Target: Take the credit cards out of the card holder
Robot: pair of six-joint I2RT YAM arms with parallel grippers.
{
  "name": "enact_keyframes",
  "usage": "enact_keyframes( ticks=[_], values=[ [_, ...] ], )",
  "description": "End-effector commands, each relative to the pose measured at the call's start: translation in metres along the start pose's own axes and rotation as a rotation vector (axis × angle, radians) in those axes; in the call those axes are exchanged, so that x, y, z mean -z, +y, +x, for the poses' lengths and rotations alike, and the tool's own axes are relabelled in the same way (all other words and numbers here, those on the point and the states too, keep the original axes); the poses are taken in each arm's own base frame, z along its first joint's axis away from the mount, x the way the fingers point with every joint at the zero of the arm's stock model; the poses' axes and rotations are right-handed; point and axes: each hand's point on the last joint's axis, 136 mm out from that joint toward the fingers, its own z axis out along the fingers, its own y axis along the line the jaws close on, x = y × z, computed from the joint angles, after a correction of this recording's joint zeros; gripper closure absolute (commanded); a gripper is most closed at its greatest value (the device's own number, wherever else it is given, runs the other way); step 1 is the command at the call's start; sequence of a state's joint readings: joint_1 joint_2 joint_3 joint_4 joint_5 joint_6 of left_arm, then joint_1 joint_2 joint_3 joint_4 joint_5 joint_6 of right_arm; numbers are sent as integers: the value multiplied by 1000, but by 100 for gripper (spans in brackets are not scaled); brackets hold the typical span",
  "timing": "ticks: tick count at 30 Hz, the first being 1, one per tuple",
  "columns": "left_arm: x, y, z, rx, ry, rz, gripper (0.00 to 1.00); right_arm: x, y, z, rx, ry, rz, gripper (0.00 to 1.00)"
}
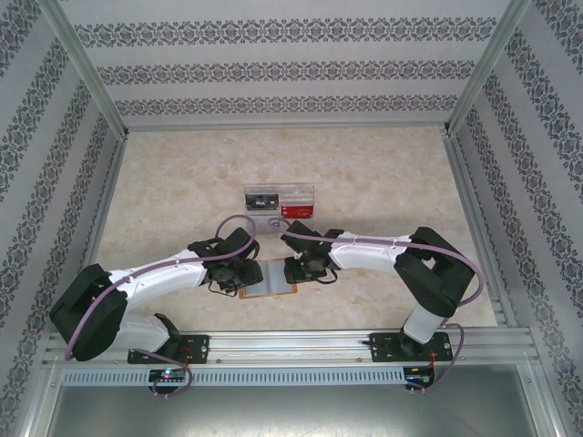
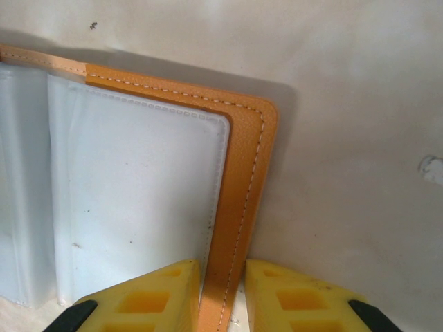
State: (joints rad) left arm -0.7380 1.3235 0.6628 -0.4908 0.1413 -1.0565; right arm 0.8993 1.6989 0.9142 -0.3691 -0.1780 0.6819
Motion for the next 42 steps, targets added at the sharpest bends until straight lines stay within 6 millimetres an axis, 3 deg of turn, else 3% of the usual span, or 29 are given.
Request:
enact_keyframes(
  ticks=[1,7,22,28,35,42],
  values=[
    [8,3,-2,10,-22,-9,48,-12,-4,13,-1,47,15,74],
    [12,-6,-6,0,-38,35,49,-13,-4,13,-1,49,14,74],
    [-7,-7,3,-2,29,28,49,-14,-3,13,-6,56,12,74],
    [-12,-20,4,-14,50,83,49,-14,-3,13,-5,55,9,75],
    [-13,-31,4,-32,66,114,47,-14,-3,14,-6,57,11,75],
    [-5,-39,0,-53,49,142,38,-15,-3,13,-8,56,11,74]
  ],
)
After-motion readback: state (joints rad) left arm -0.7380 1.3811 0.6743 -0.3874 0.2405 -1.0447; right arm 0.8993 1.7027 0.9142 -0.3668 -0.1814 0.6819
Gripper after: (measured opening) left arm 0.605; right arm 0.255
